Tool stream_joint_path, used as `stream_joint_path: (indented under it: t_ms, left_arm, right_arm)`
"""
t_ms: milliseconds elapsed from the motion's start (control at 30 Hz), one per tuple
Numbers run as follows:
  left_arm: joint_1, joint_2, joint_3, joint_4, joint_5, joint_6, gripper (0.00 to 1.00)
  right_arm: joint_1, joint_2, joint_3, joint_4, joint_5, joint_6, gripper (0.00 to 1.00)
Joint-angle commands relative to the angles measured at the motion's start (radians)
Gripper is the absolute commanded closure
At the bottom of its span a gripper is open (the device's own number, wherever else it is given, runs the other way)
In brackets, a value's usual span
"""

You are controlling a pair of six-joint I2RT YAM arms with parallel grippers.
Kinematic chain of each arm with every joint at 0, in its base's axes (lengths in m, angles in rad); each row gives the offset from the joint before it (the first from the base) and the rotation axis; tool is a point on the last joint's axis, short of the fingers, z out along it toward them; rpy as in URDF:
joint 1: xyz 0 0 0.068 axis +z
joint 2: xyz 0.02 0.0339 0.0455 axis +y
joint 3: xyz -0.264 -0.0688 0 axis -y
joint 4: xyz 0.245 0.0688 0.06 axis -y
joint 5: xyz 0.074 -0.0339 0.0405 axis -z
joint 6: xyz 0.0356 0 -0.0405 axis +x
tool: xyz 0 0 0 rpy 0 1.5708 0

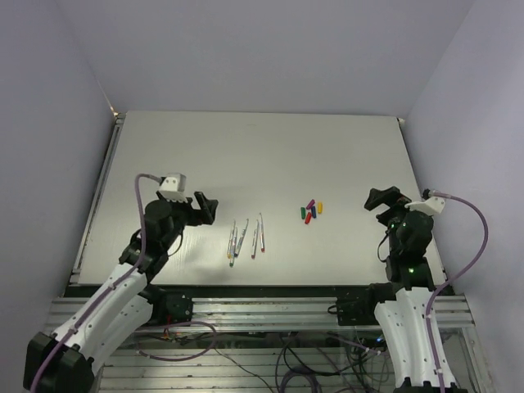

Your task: Insert the pens into the pen caps

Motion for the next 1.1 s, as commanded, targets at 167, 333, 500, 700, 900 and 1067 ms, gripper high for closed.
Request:
stream_joint_path:
  t_ms: [167,333,500,700,900,1067]
  left_arm:
    - [-0.25,0.134,0.04,-0.064,-0.245,-0.015,0.03]
    - [-0.285,0.196,0.079,-0.154,-0.32,-0.055,0.03]
    - [-0.298,0.244,0.139,-0.273,-0.371,-0.065,0.03]
    - [-0.308,0.312,0.192,-0.32,-0.369,-0.105,0.03]
    - [-0.323,0.341,0.196,-0.3,-0.362,-0.112,0.13]
    - [-0.337,0.339,0.172,-0.253,-0.351,-0.109,0.08]
  right_arm:
    - [-0.004,-0.03,0.012,-0.082,-0.176,-0.061,0.05]
    - [-0.004,-0.045,0.0,-0.11,-0.2,-0.052,0.09]
    - [-0.004,0.016,0.007,-0.125,-0.155,-0.028,0.2]
    - [-0.004,0.061,-0.016,-0.075,-0.18,0.007,0.19]
    - [-0.004,0.087,0.02,-0.098,-0.112,0.054,0.0]
    - [-0.004,0.202,0.099,-0.12,-0.159,-0.004,0.0]
